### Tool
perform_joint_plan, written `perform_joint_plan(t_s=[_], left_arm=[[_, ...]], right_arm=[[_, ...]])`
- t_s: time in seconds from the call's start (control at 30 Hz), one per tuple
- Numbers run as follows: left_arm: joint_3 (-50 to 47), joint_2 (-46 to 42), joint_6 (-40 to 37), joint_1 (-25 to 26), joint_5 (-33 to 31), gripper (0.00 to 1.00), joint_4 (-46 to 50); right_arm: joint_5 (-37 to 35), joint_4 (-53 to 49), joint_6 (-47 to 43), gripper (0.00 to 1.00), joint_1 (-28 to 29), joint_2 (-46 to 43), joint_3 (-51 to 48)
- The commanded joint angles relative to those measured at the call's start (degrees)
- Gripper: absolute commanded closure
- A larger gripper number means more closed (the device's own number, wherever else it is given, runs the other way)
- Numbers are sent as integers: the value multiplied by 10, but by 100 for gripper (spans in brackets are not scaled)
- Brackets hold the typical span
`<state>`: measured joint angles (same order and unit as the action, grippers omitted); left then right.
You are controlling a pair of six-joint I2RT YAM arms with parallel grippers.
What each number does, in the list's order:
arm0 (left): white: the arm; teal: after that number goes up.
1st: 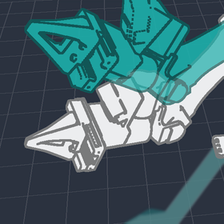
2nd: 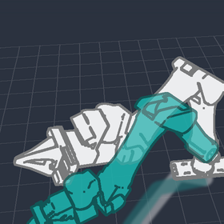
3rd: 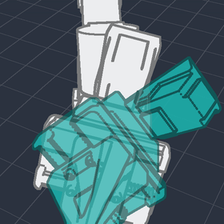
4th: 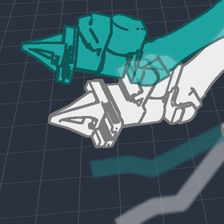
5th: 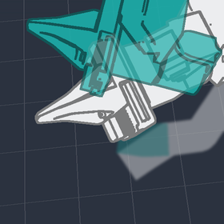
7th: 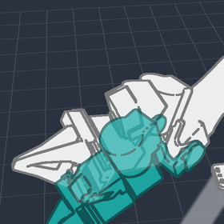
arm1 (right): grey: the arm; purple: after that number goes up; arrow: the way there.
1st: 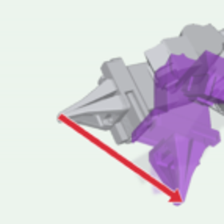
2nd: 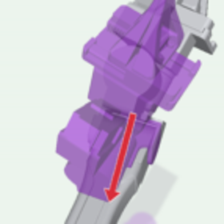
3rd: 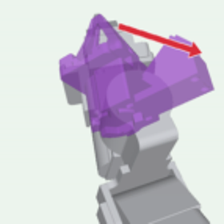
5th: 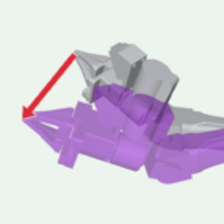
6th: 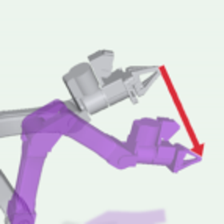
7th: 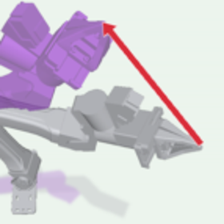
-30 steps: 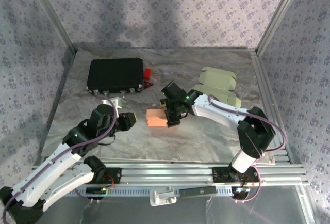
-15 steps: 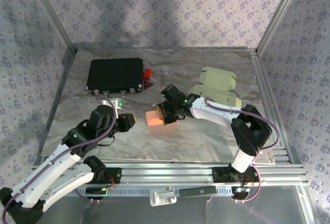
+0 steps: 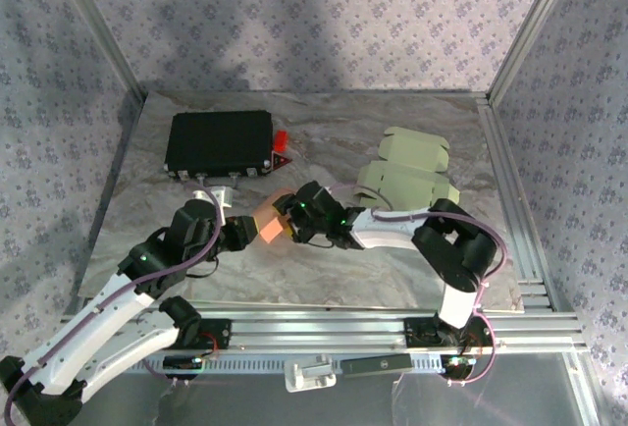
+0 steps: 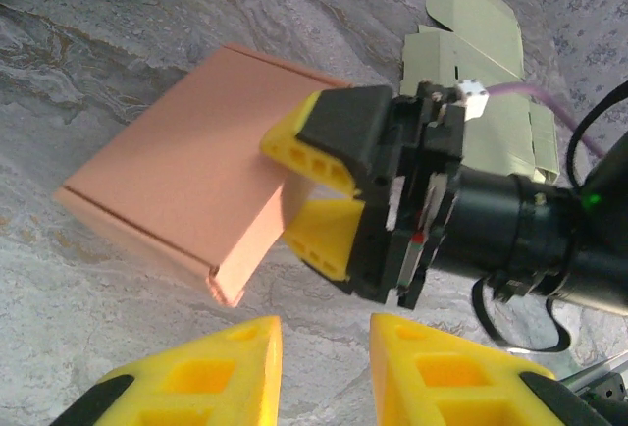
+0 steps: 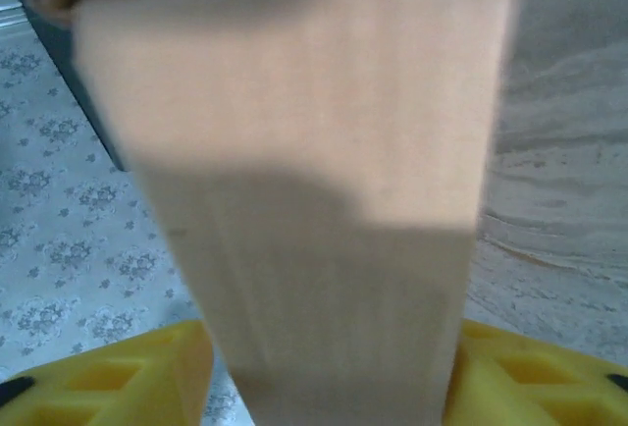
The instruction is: Fold the paper box
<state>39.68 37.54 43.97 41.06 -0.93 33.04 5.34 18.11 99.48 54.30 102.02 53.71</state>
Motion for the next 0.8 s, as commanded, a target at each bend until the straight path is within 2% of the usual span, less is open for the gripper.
perform_joint_plan(t_s=[0.0,0.07,0.17,0.3,0.43,0.5,0.6,0.7,0.77], left_arm=[[12,-5,-7,4,-1,71,-2],[11,-1,-5,4,5,71,-6],[14,18,-5,4,21,71,-19],[18,74,-4,10,72,71,-59],[35,201,-9,53,105,70,-116],[54,273,-4,75,99,69,-149],[93,368,35,78,75,66,-199],[156,446,79,79,27,64,-201],[186,486,139,81,-14,64,-190]], right_arm=[[-13,-20,-14,28,10,-6,-12],[-18,-78,-28,22,10,-26,-8],[-24,-149,-56,19,5,-61,-2],[-74,-301,-121,20,-14,-151,9],[-144,-431,-221,27,-48,-248,12],[-143,-469,-292,31,-75,-276,13],[-147,-522,-354,33,-101,-311,9],[-167,-578,-370,34,-108,-349,-1],[-172,-593,-367,34,-114,-379,-16]])
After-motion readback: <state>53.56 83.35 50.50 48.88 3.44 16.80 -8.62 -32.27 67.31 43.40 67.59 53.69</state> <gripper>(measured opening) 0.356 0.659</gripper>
